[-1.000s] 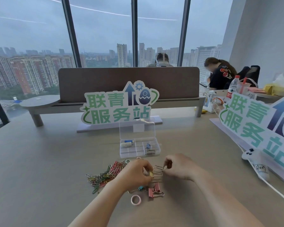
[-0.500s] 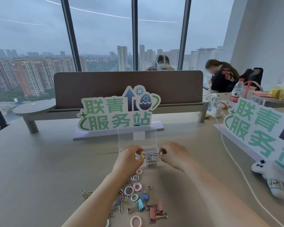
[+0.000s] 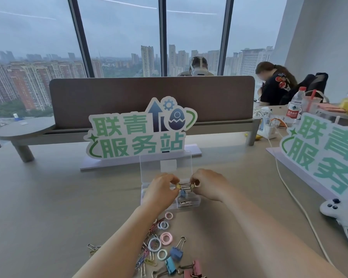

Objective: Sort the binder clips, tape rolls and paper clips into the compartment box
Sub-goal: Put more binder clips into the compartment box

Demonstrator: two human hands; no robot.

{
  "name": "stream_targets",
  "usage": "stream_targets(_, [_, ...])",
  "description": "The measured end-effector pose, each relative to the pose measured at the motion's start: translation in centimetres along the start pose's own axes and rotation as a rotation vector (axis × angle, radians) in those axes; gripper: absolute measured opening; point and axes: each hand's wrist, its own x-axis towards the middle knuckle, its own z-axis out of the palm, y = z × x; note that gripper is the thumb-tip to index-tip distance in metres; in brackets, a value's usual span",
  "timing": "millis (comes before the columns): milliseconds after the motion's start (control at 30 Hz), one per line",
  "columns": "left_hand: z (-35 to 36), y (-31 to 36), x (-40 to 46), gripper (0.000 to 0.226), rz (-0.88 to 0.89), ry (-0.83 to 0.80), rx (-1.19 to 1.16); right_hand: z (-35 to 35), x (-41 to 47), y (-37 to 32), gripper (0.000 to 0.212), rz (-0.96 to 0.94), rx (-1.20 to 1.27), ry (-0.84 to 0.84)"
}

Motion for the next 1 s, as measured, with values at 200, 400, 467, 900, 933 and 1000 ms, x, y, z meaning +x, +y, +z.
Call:
stream_targets(200, [0.6, 0.0, 0.3, 0.020, 0.010, -0.015, -0.004, 0.0, 0.4, 0.3, 0.025, -0.001, 0.041, -0.041])
stream_targets(400, [1.1, -0.1, 0.4, 0.021, 0.034, -0.042, -0.002, 0.0, 0.8, 0.8, 0.027, 0.022, 0.048, -0.083])
stream_targets(467, [1.3, -0.1, 0.5, 0.021, 0.031, -0.056, -0.005, 0.1, 0.8, 0.9, 0.027, 0.030, 0.050, -0.090])
stream_targets(900, [2.0, -0.5, 0.2, 0.021, 0.078, -0.087, 0.017, 0.3, 0.1, 0.7, 0.028, 0.024, 0.114, -0.077])
stream_targets(933, [2.1, -0.6, 0.2, 0.020, 0.091, -0.089, 0.034, 0.4, 0.1, 0.7, 0.026, 0.025, 0.113, -0.076])
stream_targets(1000, [2.1, -0.6, 0.2, 0.020, 0.106, -0.095, 0.059, 0.5, 0.0, 0.8, 0.023, 0.024, 0.108, -0.073])
